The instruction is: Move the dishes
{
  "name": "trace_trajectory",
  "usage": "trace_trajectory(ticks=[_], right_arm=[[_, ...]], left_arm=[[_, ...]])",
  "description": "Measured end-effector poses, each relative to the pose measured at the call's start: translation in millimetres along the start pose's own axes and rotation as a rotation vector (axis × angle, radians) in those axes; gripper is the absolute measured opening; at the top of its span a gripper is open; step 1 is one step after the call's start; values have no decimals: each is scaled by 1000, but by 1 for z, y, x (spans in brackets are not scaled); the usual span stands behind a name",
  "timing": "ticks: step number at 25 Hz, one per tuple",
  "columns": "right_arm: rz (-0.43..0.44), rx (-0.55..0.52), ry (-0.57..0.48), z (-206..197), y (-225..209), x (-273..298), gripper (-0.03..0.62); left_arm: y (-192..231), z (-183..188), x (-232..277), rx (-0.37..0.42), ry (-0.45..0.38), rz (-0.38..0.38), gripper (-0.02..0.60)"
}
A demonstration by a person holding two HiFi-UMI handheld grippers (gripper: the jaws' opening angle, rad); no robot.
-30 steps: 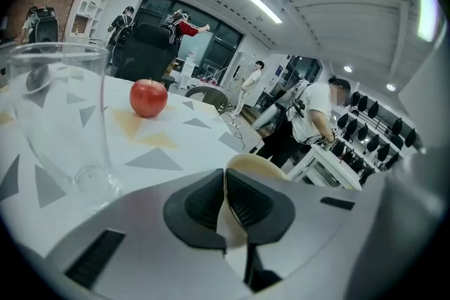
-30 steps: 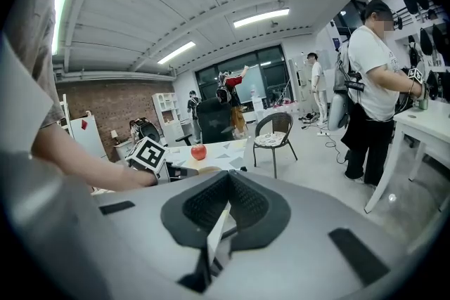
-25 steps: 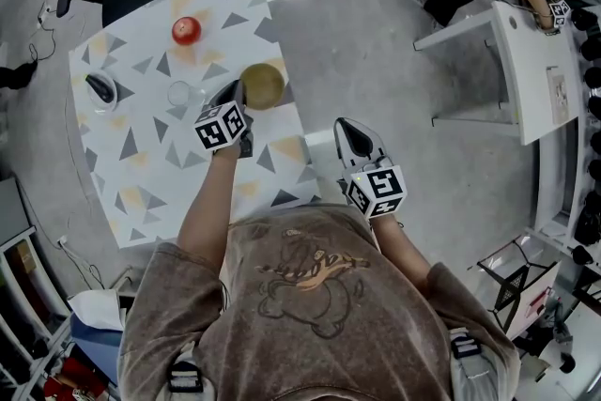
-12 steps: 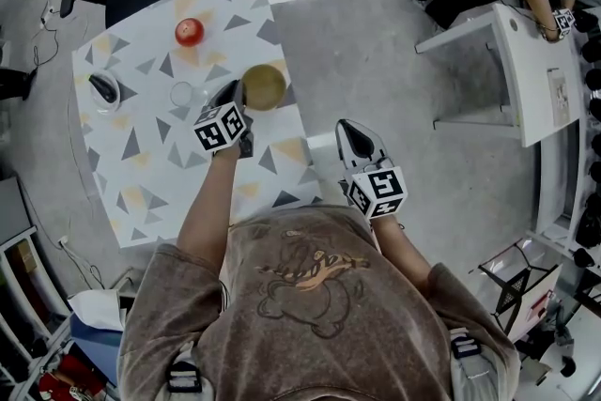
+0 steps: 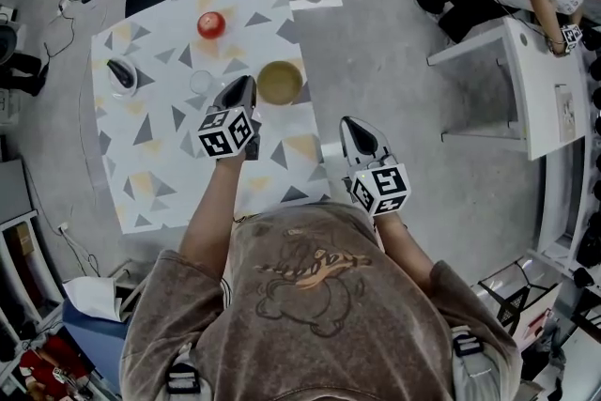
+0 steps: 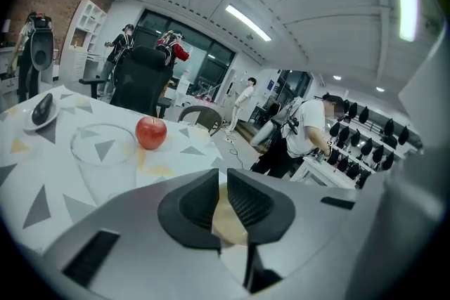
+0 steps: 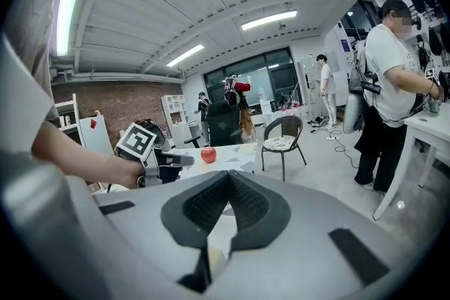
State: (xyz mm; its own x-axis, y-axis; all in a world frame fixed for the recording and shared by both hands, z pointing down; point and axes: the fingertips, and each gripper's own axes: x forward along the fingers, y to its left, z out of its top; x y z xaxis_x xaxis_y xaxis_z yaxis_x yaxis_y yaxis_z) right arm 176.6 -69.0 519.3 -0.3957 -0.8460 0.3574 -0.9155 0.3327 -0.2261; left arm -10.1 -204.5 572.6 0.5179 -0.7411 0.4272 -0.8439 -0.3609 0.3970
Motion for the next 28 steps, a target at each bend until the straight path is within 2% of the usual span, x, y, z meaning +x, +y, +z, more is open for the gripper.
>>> trace_trajectory(ticks=[8,16,23,28], right_arm=[[69,-37,-30,11,29,7,0],[159,-73,-63,25,70,16,0],[216,-111,-94,41,99,19,0],[246,-149,-97,44,116,21,0]], left_arm=[[-10,37,-67,34,-121,-8,29],[-15,63,-141,103,-224,6,29],[-25,71,-196,185,-297,17,29],[-26,62,-222,215,-325,23,29]])
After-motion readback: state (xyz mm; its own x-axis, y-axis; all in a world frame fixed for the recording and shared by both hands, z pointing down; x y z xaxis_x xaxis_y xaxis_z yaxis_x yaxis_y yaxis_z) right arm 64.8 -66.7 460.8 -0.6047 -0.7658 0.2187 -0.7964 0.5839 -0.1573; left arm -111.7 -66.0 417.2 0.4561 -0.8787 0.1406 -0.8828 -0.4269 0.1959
